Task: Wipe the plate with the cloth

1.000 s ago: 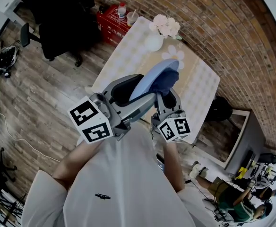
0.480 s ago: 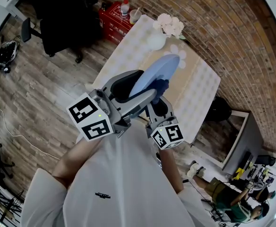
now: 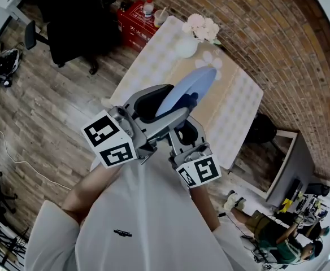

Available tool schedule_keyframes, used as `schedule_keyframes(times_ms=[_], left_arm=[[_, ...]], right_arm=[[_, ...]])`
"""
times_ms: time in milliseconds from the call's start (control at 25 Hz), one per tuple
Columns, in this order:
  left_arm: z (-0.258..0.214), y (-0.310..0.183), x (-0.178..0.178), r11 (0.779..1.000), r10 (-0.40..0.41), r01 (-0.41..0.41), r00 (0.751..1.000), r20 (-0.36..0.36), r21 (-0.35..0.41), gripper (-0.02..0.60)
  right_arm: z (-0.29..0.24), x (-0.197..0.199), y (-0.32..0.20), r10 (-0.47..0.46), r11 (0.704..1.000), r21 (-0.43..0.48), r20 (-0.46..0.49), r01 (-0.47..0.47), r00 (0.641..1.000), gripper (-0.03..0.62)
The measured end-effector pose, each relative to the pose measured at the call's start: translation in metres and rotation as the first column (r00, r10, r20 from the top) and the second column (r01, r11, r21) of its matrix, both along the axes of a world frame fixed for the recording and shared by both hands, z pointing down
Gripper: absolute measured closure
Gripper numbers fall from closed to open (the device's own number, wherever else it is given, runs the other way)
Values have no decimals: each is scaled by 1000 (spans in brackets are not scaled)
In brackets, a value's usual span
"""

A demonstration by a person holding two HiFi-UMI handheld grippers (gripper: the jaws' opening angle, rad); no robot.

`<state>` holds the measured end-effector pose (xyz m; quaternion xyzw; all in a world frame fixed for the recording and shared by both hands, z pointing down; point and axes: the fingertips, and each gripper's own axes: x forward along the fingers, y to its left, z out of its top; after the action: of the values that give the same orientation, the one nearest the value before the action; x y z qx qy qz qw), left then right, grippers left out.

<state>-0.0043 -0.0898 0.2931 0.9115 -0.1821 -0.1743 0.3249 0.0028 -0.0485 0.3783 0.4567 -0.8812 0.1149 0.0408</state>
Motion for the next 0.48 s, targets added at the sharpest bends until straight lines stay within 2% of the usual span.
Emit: schedule_keyframes(times_ms=[200, 480], left_arm=[[-1, 4, 2, 1000, 9, -9, 1000, -3, 1, 331], [-3, 10, 3, 1000, 17, -17, 1000, -9, 0, 331]], right_arm=[[-18, 11, -15, 39, 998, 55, 3, -40, 999, 480], [-23, 34, -32, 101, 991, 83, -4, -100, 995, 480]])
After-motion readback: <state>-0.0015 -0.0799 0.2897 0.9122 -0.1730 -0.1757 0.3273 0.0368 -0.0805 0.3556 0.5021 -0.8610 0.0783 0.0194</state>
